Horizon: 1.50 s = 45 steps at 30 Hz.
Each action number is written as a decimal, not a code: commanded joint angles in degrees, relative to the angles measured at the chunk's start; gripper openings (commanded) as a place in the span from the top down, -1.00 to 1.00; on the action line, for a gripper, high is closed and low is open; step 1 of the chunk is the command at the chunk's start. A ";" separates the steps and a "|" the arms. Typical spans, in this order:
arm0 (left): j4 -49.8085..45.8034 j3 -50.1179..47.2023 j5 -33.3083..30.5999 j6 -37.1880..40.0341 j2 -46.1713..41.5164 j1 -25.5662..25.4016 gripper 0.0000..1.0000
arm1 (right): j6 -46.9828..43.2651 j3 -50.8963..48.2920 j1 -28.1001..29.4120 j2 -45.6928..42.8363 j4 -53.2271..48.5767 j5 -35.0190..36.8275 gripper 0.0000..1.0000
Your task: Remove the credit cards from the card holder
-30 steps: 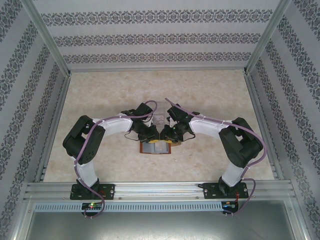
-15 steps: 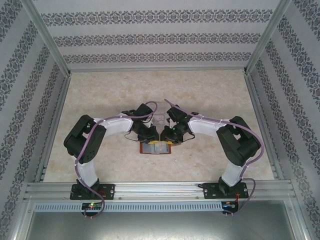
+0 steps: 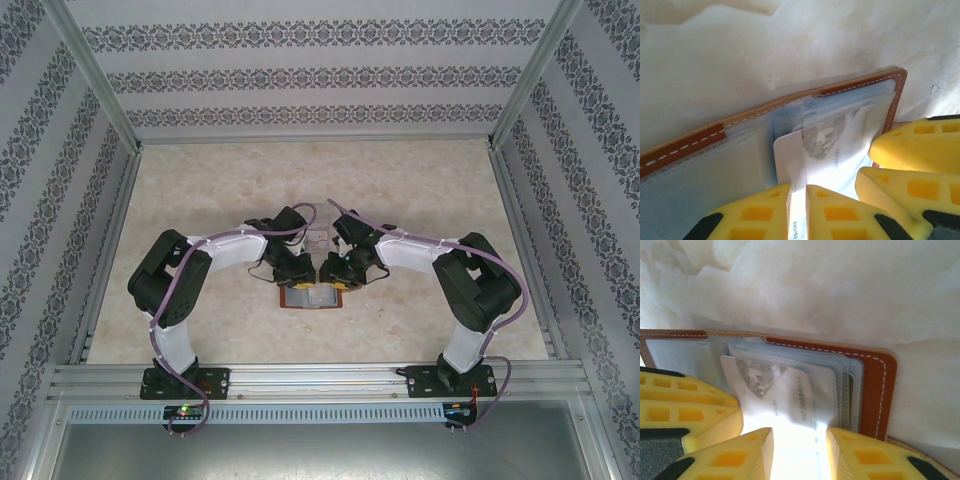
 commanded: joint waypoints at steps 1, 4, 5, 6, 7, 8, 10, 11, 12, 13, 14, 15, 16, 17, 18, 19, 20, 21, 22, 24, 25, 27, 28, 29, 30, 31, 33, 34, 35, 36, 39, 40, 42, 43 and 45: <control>-4.25 0.96 -2.08 1.74 0.78 -0.48 0.67 | -0.71 0.35 -0.64 1.27 -4.12 2.82 0.28; -4.81 1.08 -2.88 1.97 0.09 -0.47 0.67 | -0.95 0.45 -0.59 1.23 -4.46 2.95 0.27; -4.89 1.20 -3.03 1.99 -0.13 -0.48 0.67 | -0.99 0.62 -0.59 1.24 -4.56 3.03 0.27; -5.11 1.39 -3.19 2.05 -0.38 -0.48 0.67 | -1.03 0.68 -0.59 1.24 -4.72 3.02 0.27; -5.25 1.60 -3.24 2.00 -0.71 -0.41 0.67 | -1.03 0.75 -0.61 1.24 -4.83 3.01 0.27; -5.26 1.71 -3.34 2.01 -0.93 -0.39 0.67 | -1.03 0.82 -0.60 1.16 -4.96 3.08 0.27; -5.08 1.78 -3.35 1.91 -1.61 -0.40 0.67 | -1.12 1.01 -0.59 0.90 -5.18 3.19 0.27; -4.89 1.79 -3.33 1.76 -1.93 -0.34 0.66 | -1.12 1.21 -0.60 0.72 -5.32 3.18 0.27; -4.63 1.79 -3.39 1.61 -2.36 -0.30 0.66 | -1.11 1.39 -0.62 0.47 -5.55 3.26 0.27; -4.48 1.74 -3.46 1.41 -2.74 -0.23 0.65 | -1.19 1.45 -0.59 0.20 -5.77 3.34 0.27; -4.19 1.60 -3.49 1.32 -3.09 -0.15 0.63 | -1.18 1.51 -0.60 -0.06 -5.90 3.35 0.27; -3.84 1.28 -3.49 1.18 -3.46 0.00 0.62 | -1.20 1.66 -0.60 -0.30 -6.09 3.43 0.27; -3.28 0.81 -3.49 0.82 -3.82 0.21 0.62 | -1.12 1.76 -0.60 -0.64 -6.07 3.51 0.27; -2.71 0.33 -3.33 0.58 -4.08 0.46 0.61 | -1.06 1.83 -0.64 -0.87 -6.07 3.35 0.27; -1.96 -0.34 -3.04 0.31 -4.27 0.85 0.61 | -0.96 1.85 -0.56 -1.11 -5.96 3.18 0.27; -1.18 -1.12 -2.43 -0.11 -4.46 1.22 0.60 | -0.86 2.02 -0.48 -1.34 -5.74 2.88 0.27; -0.26 -1.83 -1.96 -0.51 -4.61 1.60 0.60 | -0.78 2.11 -0.43 -1.49 -5.61 2.61 0.27; 1.07 -2.75 -1.22 -1.10 -4.87 1.94 0.59 | -0.68 2.26 -0.38 -1.61 -5.41 2.34 0.27; 2.94 -3.79 0.00 -1.69 -5.05 2.27 0.57 | -0.51 2.35 -0.28 -1.79 -5.10 1.89 0.27; 6.16 -5.72 2.26 -3.20 -5.41 2.79 0.54 | -0.16 2.47 -0.09 -1.97 -4.32 0.98 0.28; 7.28 -6.40 3.04 -3.66 -5.50 2.98 0.54 | -0.03 2.54 0.01 -2.01 -3.84 0.54 0.28; 7.65 -7.05 3.13 -3.94 -5.54 3.39 0.54 | 0.10 2.73 0.20 -2.11 -3.22 -0.06 0.28; 7.82 -7.21 3.11 -3.93 -5.43 3.50 0.53 | 0.26 2.87 0.25 -2.05 -2.93 -0.35 0.28; 8.20 -7.43 3.23 -4.03 -5.40 3.66 0.53 | 0.36 2.92 0.37 -1.96 -2.58 -0.64 0.27; 8.59 -7.62 3.54 -4.24 -5.27 3.72 0.52 | 0.47 3.08 0.37 -1.87 -2.26 -0.89 0.28; 9.23 -7.91 4.00 -4.57 -5.10 3.82 0.53 | 0.67 3.22 0.43 -1.68 -1.84 -1.17 0.27; 10.27 -8.40 4.80 -5.05 -4.91 3.87 0.52 | 0.81 3.39 0.54 -1.42 -1.41 -1.57 0.28; 10.68 -8.61 4.95 -5.28 -4.74 3.88 0.52 | 0.81 3.51 0.60 -1.24 -1.49 -1.53 0.28; 10.85 -8.78 5.04 -5.32 -4.64 4.00 0.52 | 0.77 3.51 0.60 -1.07 -1.43 -1.50 0.28; 11.06 -8.90 5.08 -5.42 -4.55 3.99 0.52 | 0.81 3.41 0.56 -0.93 -1.33 -1.56 0.28; 12.00 -9.42 5.44 -5.80 -4.33 3.97 0.52 | 0.69 3.42 0.65 -0.21 -0.99 -1.80 0.28; 12.35 -9.62 5.57 -5.98 -4.29 4.01 0.52 | 0.79 3.34 0.73 0.14 -0.88 -1.83 0.28; 12.99 -9.99 5.79 -6.30 -4.06 4.08 0.52 | 0.73 3.01 0.73 0.71 -0.47 -1.84 0.28; 13.40 -10.12 5.97 -6.37 -3.90 4.06 0.52 | 0.73 2.88 0.68 1.10 -0.27 -1.79 0.29; 14.14 -10.47 6.30 -6.62 -3.59 4.07 0.53 | 0.81 2.57 0.65 1.95 -0.02 -1.84 0.29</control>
